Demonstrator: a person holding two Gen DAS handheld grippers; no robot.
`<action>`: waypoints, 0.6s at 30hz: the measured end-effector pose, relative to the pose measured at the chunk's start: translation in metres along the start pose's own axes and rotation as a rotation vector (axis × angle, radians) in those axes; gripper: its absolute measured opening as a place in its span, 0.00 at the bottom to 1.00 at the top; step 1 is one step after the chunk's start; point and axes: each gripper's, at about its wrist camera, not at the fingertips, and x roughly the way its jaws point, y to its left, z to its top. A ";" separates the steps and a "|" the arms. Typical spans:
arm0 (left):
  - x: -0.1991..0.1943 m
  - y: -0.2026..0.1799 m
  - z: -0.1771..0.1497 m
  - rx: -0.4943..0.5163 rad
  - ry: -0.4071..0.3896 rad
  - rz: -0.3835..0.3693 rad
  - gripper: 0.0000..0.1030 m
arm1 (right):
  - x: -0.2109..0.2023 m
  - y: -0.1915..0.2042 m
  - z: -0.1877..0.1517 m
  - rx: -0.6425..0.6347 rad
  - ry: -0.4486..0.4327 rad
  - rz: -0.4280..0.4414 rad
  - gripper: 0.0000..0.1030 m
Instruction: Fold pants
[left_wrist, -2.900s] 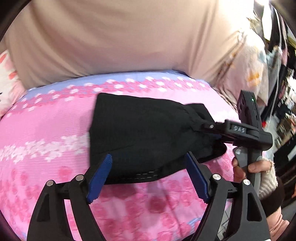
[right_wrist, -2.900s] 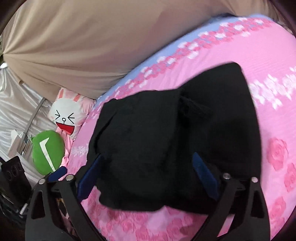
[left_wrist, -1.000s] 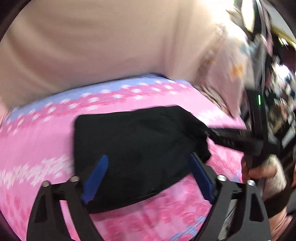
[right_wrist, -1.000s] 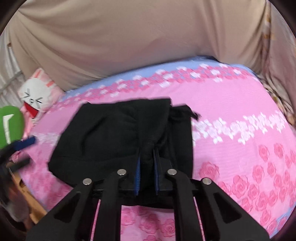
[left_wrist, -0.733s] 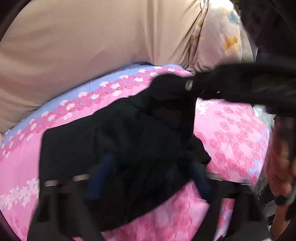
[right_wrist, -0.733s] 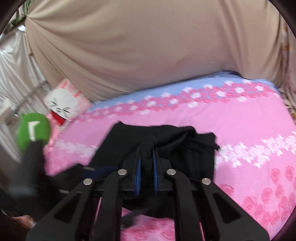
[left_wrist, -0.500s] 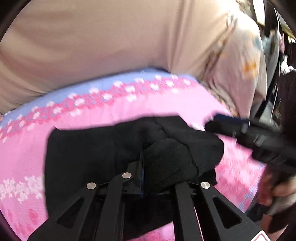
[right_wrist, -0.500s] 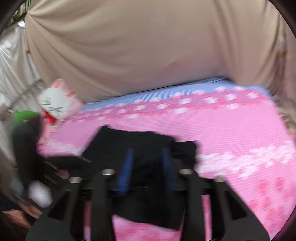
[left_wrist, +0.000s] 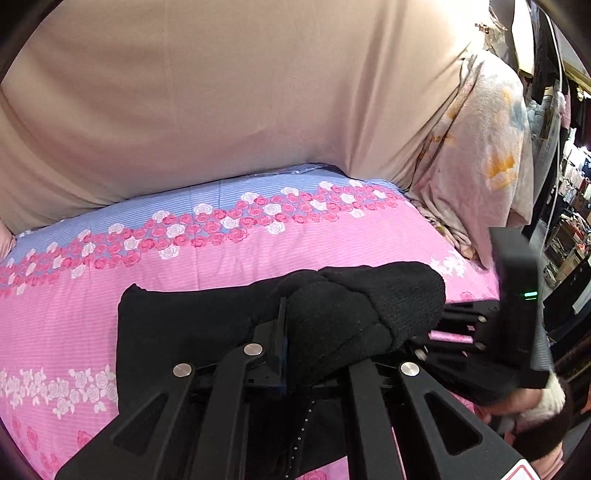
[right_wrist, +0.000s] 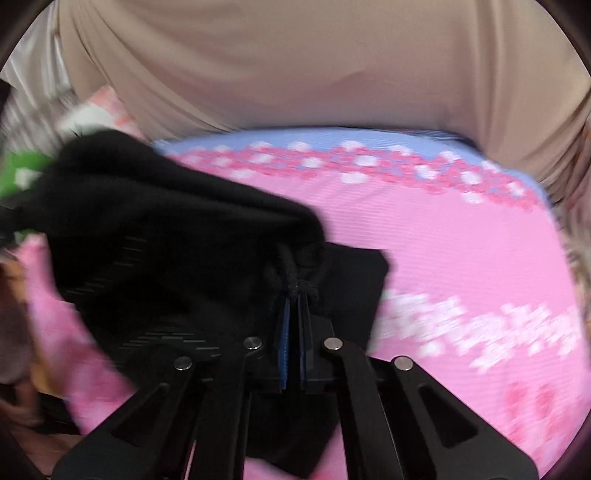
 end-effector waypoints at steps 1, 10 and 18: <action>0.001 -0.002 0.000 0.005 0.001 -0.006 0.04 | -0.002 0.004 0.000 0.020 -0.001 0.058 0.02; 0.034 -0.023 -0.038 0.024 0.128 -0.059 0.12 | 0.035 -0.018 -0.030 0.241 0.038 0.163 0.07; 0.028 -0.049 -0.086 0.057 0.110 -0.122 0.83 | -0.072 -0.015 -0.040 0.203 -0.167 -0.131 0.57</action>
